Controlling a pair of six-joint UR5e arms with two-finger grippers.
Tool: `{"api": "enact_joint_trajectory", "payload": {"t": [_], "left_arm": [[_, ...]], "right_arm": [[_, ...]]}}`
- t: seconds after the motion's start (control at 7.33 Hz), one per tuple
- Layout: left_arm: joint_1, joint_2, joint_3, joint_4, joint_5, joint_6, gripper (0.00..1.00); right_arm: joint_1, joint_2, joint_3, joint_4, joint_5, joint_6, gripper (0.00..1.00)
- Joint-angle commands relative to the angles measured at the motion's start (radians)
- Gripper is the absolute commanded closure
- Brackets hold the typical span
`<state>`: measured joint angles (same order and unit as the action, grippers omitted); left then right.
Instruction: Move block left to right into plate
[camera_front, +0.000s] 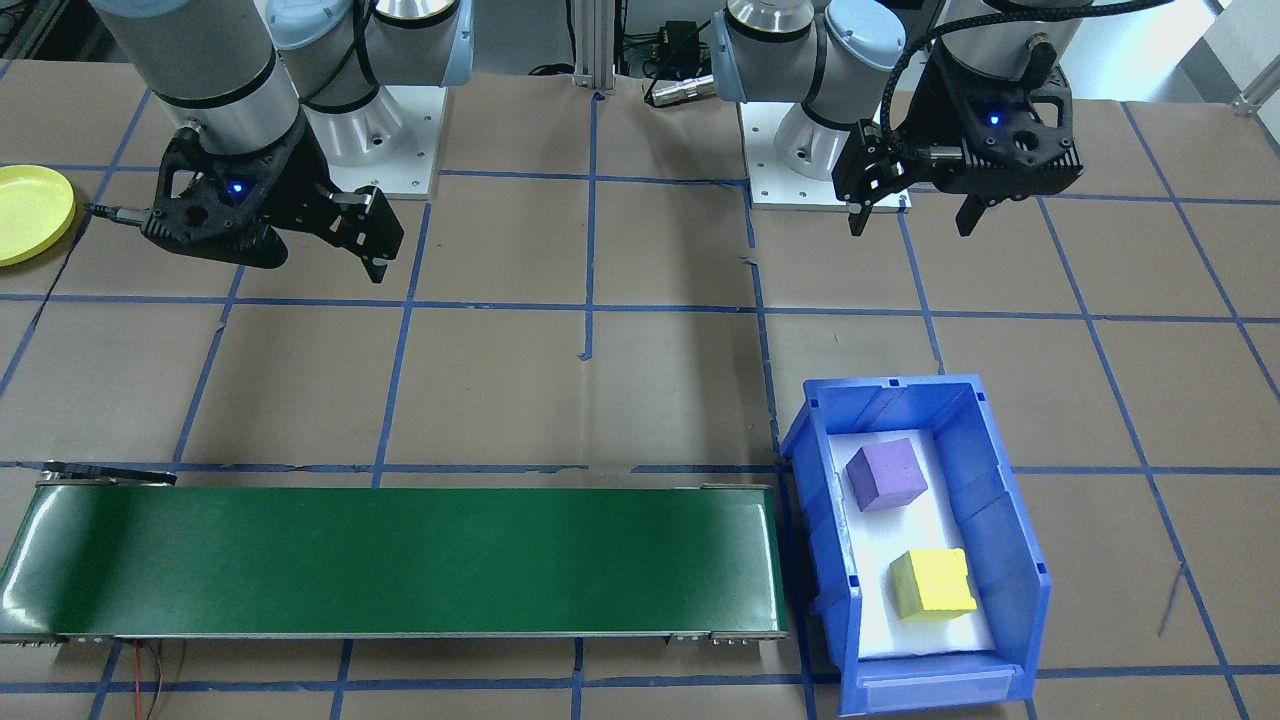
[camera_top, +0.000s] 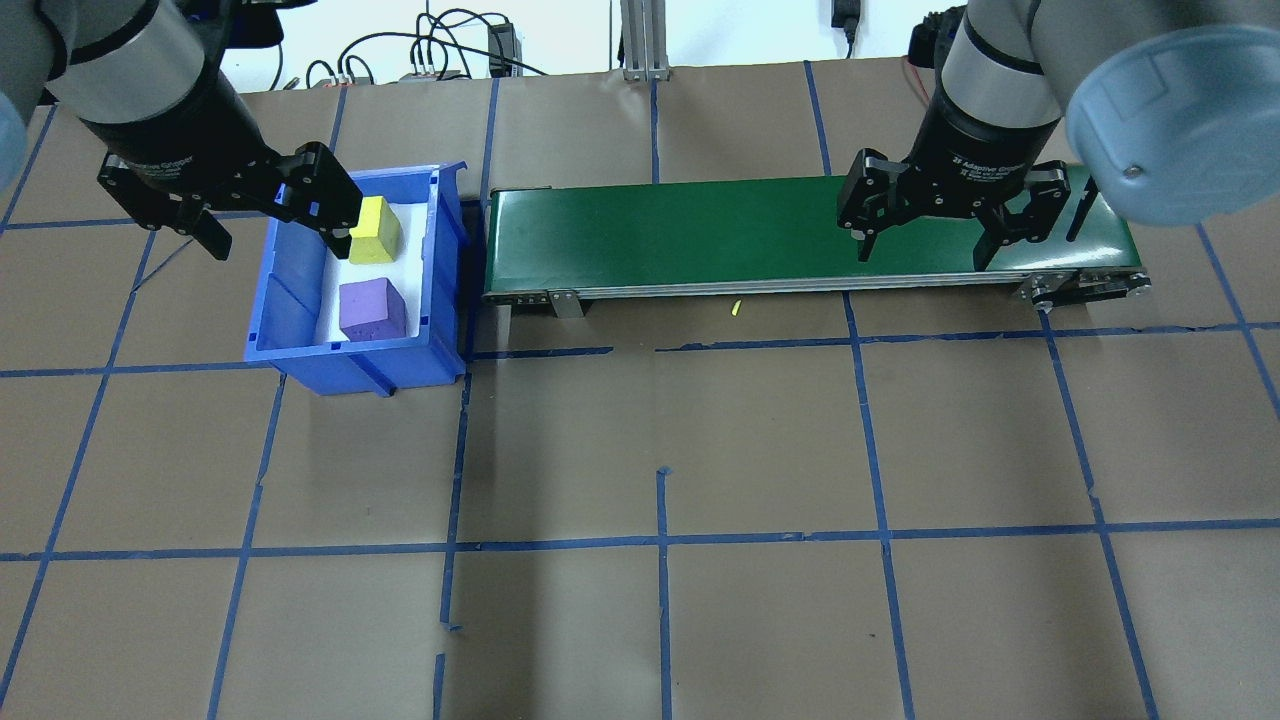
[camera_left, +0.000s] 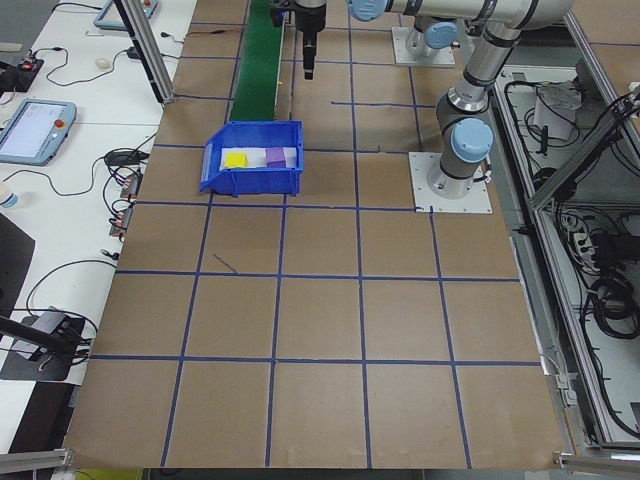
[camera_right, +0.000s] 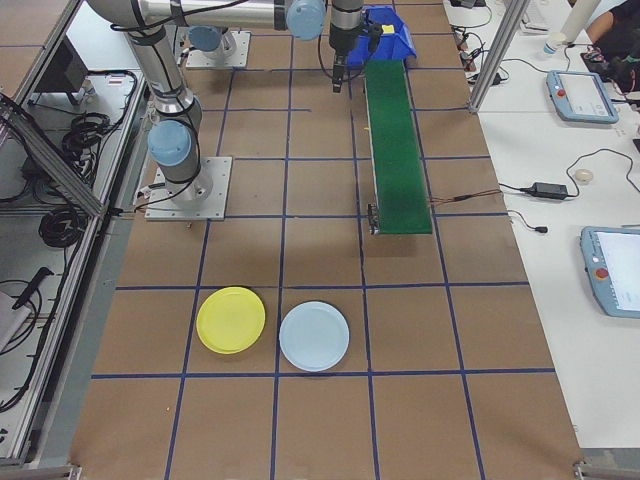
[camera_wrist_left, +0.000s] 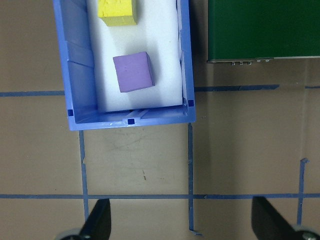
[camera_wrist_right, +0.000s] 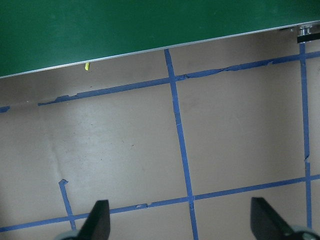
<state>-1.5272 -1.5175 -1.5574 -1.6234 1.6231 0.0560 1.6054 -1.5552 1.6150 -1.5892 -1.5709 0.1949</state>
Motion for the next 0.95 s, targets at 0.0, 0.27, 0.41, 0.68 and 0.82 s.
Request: {"api": "enact_joint_trajectory", "payload": {"t": [0.0,0.27,0.41,0.68,0.82], "left_arm": [[0.072,-0.025,-0.015,0.007,-0.014,0.001,0.0],[0.163,-0.123,-0.058,0.098,-0.061,0.039,0.0],[0.162,-0.183,-0.081,0.15,-0.06,0.039,0.0],[0.147,-0.257,-0.116,0.284,-0.06,0.03,0.0],[0.145,-0.315,-0.121,0.36,-0.06,0.033,0.0]], "right_arm": [[-0.001,0.0,0.002,-0.001,0.0,0.0,0.0],[-0.001,-0.002,0.0,-0.001,0.0,0.0,0.0],[-0.001,0.0,0.0,-0.001,0.0,0.0,0.0],[-0.001,0.0,0.0,-0.001,0.0,0.0,0.0],[-0.001,0.0,-0.003,-0.001,0.0,-0.003,0.0]]}}
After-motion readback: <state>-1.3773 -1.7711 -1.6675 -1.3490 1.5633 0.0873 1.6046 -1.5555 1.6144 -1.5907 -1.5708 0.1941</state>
